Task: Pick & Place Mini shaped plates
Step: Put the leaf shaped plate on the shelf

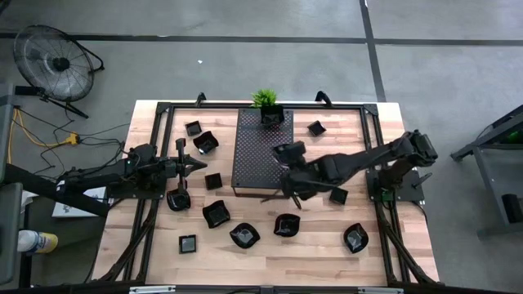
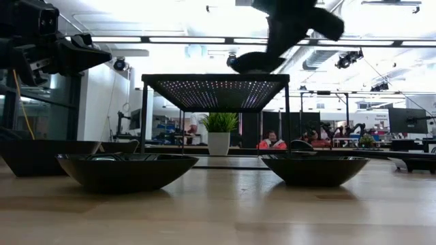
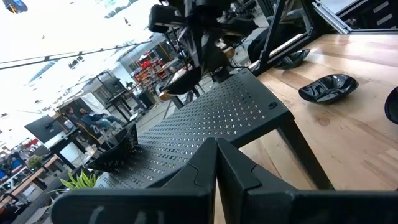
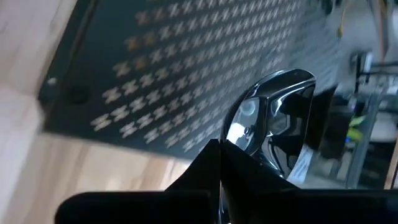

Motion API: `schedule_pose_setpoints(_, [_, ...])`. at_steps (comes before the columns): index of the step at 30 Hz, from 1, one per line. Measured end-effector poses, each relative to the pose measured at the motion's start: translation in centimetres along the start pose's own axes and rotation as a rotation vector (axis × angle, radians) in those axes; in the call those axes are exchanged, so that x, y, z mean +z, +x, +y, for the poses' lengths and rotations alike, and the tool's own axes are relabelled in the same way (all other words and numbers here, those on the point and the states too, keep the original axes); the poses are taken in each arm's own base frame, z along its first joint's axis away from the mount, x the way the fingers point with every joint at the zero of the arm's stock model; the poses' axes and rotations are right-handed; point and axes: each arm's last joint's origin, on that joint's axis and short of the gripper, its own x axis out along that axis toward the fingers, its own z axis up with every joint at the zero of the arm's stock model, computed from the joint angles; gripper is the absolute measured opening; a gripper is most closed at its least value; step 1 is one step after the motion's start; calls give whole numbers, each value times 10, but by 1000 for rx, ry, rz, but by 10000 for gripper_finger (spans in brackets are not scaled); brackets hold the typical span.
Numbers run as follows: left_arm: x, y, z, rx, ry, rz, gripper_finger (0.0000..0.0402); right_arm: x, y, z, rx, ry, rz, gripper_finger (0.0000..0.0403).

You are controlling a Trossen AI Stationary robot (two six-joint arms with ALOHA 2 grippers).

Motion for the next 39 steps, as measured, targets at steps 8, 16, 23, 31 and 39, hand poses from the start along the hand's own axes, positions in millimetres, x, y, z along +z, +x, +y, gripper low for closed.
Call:
schedule_pose_setpoints(8, [0, 0, 0, 0, 0, 0, 1, 1, 20, -31, 39, -20, -111, 0])
schedule_pose_setpoints(16, [0, 0, 0, 0, 0, 0, 1, -9, 37, -56, 106, -54, -161, 0])
schedule_pose_setpoints(23, [0, 0, 0, 0, 0, 0, 1, -10, 42, -65, 122, -86, -225, 0])
schedule_pose_setpoints(31, [0, 0, 0, 0, 0, 0, 1, -9, 42, -66, 146, -108, -264, 0])
schedule_pose_setpoints(39, [0, 0, 0, 0, 0, 0, 1, -7, 46, -67, 173, -109, -304, 0])
